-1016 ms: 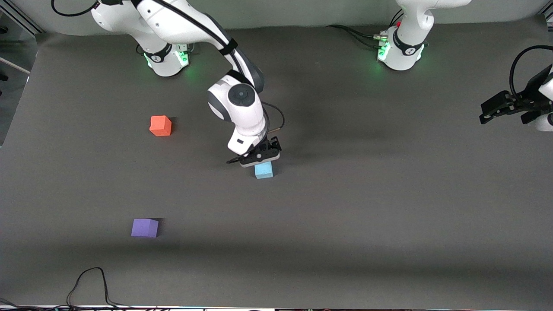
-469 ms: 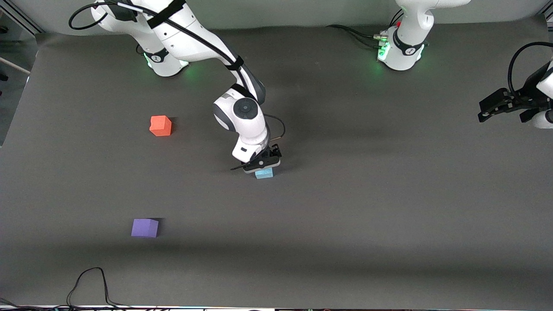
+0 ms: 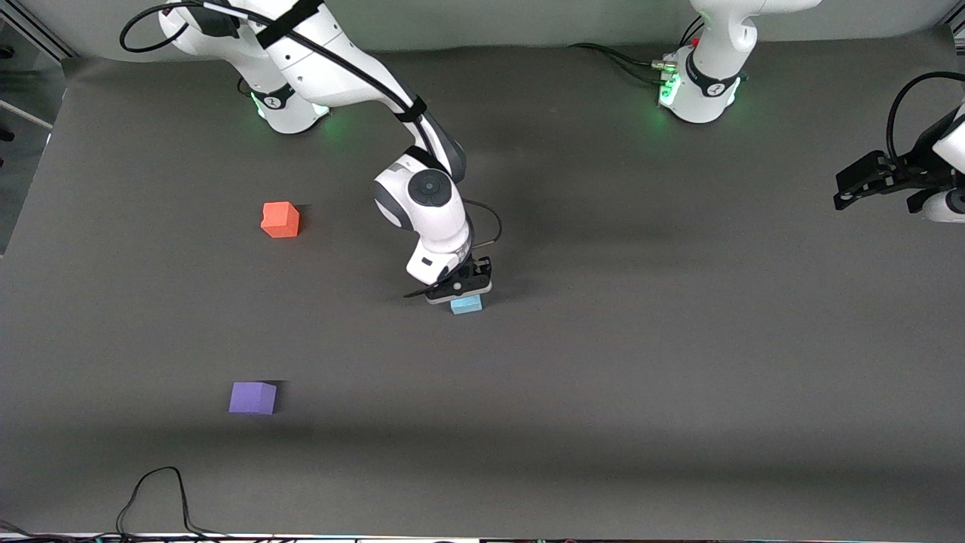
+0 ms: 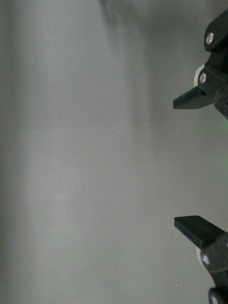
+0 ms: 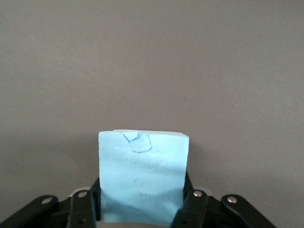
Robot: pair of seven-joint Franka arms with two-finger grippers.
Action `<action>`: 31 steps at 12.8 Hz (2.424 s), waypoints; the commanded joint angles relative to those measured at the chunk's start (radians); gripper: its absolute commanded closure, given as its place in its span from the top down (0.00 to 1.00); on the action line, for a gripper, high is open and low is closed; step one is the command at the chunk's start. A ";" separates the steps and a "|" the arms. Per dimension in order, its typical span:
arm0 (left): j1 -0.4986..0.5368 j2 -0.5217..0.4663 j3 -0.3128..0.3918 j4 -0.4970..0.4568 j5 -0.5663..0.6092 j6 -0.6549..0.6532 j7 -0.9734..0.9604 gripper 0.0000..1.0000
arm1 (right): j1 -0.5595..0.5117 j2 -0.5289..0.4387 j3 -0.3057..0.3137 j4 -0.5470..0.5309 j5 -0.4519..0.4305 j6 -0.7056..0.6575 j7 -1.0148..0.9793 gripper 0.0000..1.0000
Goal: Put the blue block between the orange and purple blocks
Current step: 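Carry the blue block with the right gripper toward the orange block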
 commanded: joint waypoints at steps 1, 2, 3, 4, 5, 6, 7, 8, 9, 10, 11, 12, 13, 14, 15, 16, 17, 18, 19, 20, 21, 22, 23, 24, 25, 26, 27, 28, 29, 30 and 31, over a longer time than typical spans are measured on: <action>0.012 -0.010 -0.007 -0.005 0.013 -0.020 0.030 1.00 | -0.015 -0.010 -0.001 0.035 -0.003 -0.010 0.026 0.35; 0.012 -0.009 -0.007 -0.003 0.013 -0.018 0.030 1.00 | -0.024 -0.025 -0.001 0.035 -0.003 -0.028 0.021 0.34; 0.012 -0.009 -0.007 -0.003 0.013 -0.020 0.031 1.00 | -0.043 -0.063 0.001 0.041 -0.003 -0.087 0.011 0.34; 0.012 -0.004 -0.007 -0.005 0.013 -0.018 0.031 1.00 | -0.061 -0.104 0.007 0.068 0.000 -0.184 -0.006 0.35; 0.011 -0.001 -0.009 -0.008 0.013 -0.020 0.028 1.00 | -0.069 -0.147 0.008 0.117 0.035 -0.305 -0.021 0.35; 0.009 0.002 -0.009 -0.008 0.013 -0.017 0.022 1.00 | -0.069 -0.186 0.005 0.183 0.118 -0.403 -0.028 0.35; 0.009 0.004 -0.010 -0.009 0.013 -0.014 0.021 1.00 | -0.069 -0.222 0.002 0.235 0.169 -0.483 -0.043 0.35; 0.008 0.004 -0.010 -0.011 0.013 -0.012 0.019 1.00 | -0.070 -0.253 -0.001 0.272 0.181 -0.552 -0.063 0.35; 0.003 0.004 -0.010 -0.011 0.013 -0.008 0.019 1.00 | -0.072 -0.275 -0.004 0.307 0.182 -0.601 -0.066 0.35; 0.002 0.005 -0.010 -0.011 0.013 0.000 0.019 1.00 | -0.078 -0.289 -0.005 0.337 0.181 -0.647 -0.066 0.35; 0.002 0.011 -0.012 -0.011 0.013 0.000 0.019 1.00 | -0.092 -0.304 -0.005 0.360 0.181 -0.687 -0.066 0.35; 0.000 0.013 -0.012 -0.011 0.013 0.002 0.021 1.00 | -0.106 -0.324 -0.007 0.360 0.181 -0.723 -0.081 0.35; 0.000 0.013 -0.012 -0.011 0.013 0.003 0.021 1.00 | -0.118 -0.359 -0.014 0.345 0.181 -0.769 -0.151 0.35; 0.002 0.013 -0.012 -0.010 0.013 0.005 0.021 1.00 | -0.127 -0.397 -0.054 0.311 0.181 -0.812 -0.236 0.35; 0.002 0.013 -0.012 -0.009 0.013 0.006 0.021 1.00 | -0.127 -0.451 -0.108 0.264 0.181 -0.827 -0.297 0.35; 0.002 0.011 -0.012 -0.006 0.013 0.014 0.019 1.00 | -0.127 -0.517 -0.173 0.200 0.182 -0.849 -0.381 0.35; 0.002 0.011 -0.012 -0.002 0.013 0.017 0.013 1.00 | -0.127 -0.574 -0.238 0.144 0.182 -0.858 -0.467 0.35; 0.002 0.011 -0.012 0.001 0.013 0.017 0.010 1.00 | -0.127 -0.626 -0.305 0.087 0.182 -0.861 -0.527 0.35; 0.002 0.010 -0.012 0.001 0.011 0.017 0.007 1.00 | -0.127 -0.667 -0.380 0.046 0.182 -0.872 -0.605 0.35; 0.005 0.010 -0.012 0.003 0.011 0.016 0.005 1.00 | -0.127 -0.678 -0.463 0.039 0.182 -0.904 -0.696 0.35; 0.006 0.010 -0.012 0.003 0.011 0.017 0.005 1.00 | -0.127 -0.678 -0.543 0.041 0.182 -0.931 -0.766 0.35; 0.006 0.010 -0.012 0.003 0.011 0.017 -0.022 1.00 | -0.126 -0.677 -0.600 0.039 0.181 -0.936 -0.819 0.35; 0.005 0.008 -0.012 0.003 0.011 0.017 -0.042 1.00 | -0.126 -0.671 -0.635 0.036 0.176 -0.938 -0.842 0.35; 0.003 0.008 -0.012 0.003 0.013 0.016 -0.041 1.00 | -0.126 -0.668 -0.657 0.032 0.176 -0.936 -0.848 0.35; 0.003 0.007 -0.014 0.003 0.013 0.017 -0.041 1.00 | -0.126 -0.665 -0.662 0.012 0.176 -0.926 -0.845 0.36; 0.003 0.005 -0.014 0.003 0.013 0.017 -0.036 1.00 | -0.126 -0.660 -0.663 -0.010 0.176 -0.895 -0.845 0.36; 0.003 0.005 -0.014 0.003 0.011 0.017 -0.032 1.00 | -0.126 -0.651 -0.663 -0.049 0.176 -0.848 -0.845 0.36; 0.003 0.005 -0.015 0.001 0.013 0.019 -0.032 1.00 | -0.126 -0.642 -0.663 -0.089 0.176 -0.785 -0.845 0.36; 0.002 0.007 -0.015 0.001 0.011 0.020 -0.033 1.00 | -0.126 -0.623 -0.663 -0.131 0.179 -0.725 -0.842 0.36; 0.002 0.007 -0.015 0.003 0.011 0.025 -0.033 1.00 | -0.126 -0.608 -0.663 -0.175 0.179 -0.647 -0.845 0.36; 0.003 0.008 -0.015 0.001 0.011 0.026 -0.033 1.00 | -0.127 -0.596 -0.663 -0.209 0.179 -0.580 -0.847 0.36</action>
